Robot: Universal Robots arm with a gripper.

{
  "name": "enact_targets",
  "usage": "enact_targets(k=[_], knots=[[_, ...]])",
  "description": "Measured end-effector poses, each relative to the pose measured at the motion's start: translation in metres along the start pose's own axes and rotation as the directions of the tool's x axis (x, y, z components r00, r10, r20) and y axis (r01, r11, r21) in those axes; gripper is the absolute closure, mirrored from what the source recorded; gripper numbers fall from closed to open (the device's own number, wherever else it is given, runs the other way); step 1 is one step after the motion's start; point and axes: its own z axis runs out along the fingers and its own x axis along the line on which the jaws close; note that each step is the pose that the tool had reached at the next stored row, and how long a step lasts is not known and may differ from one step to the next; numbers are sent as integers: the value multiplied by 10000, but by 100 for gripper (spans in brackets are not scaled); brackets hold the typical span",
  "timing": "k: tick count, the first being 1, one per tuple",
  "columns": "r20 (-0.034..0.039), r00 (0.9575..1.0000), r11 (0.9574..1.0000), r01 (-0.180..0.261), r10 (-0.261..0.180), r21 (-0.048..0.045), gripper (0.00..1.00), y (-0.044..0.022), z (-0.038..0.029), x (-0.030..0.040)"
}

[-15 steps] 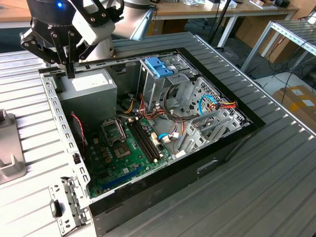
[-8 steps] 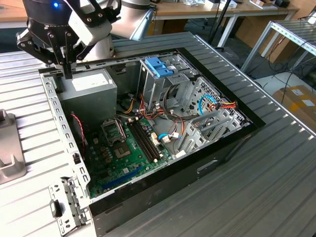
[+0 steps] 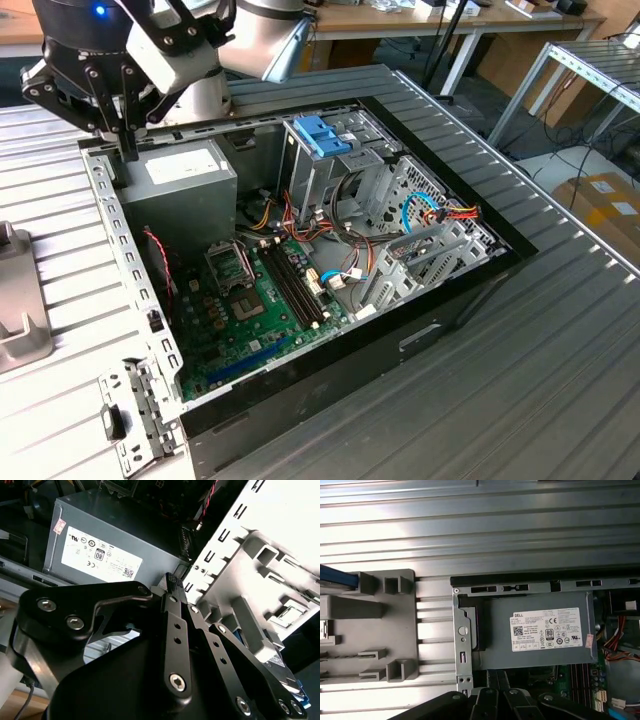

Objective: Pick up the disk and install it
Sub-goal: 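Reach for the disk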

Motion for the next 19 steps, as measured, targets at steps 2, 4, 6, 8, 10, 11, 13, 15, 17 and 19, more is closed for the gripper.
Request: enact_targets(k=[2, 4, 6, 8, 10, 11, 13, 15, 17, 19], knots=[[0, 10000, 10000, 0, 0, 0, 90, -1, -1, 19], [0, 10000, 10000, -1, 1, 1, 90, -3, -1, 38], [0, 10000, 10000, 0, 0, -1, 90, -4, -1, 55], [0, 10000, 10000, 0, 0, 0, 90, -5, -2, 67], [0, 10000, 10000, 0, 0, 0, 90, -6, -2, 79], [-1, 10000, 10000, 0, 0, 0, 90, -7, -3, 87], [0, 10000, 10000, 0, 0, 0, 90, -8, -3, 105], [0, 10000, 10000, 0, 0, 0, 90, -9, -3, 126], [1, 10000, 10000, 0, 0, -1, 90, -11, -4, 145], [0, 10000, 10000, 0, 0, 0, 90, -12, -5, 164]])
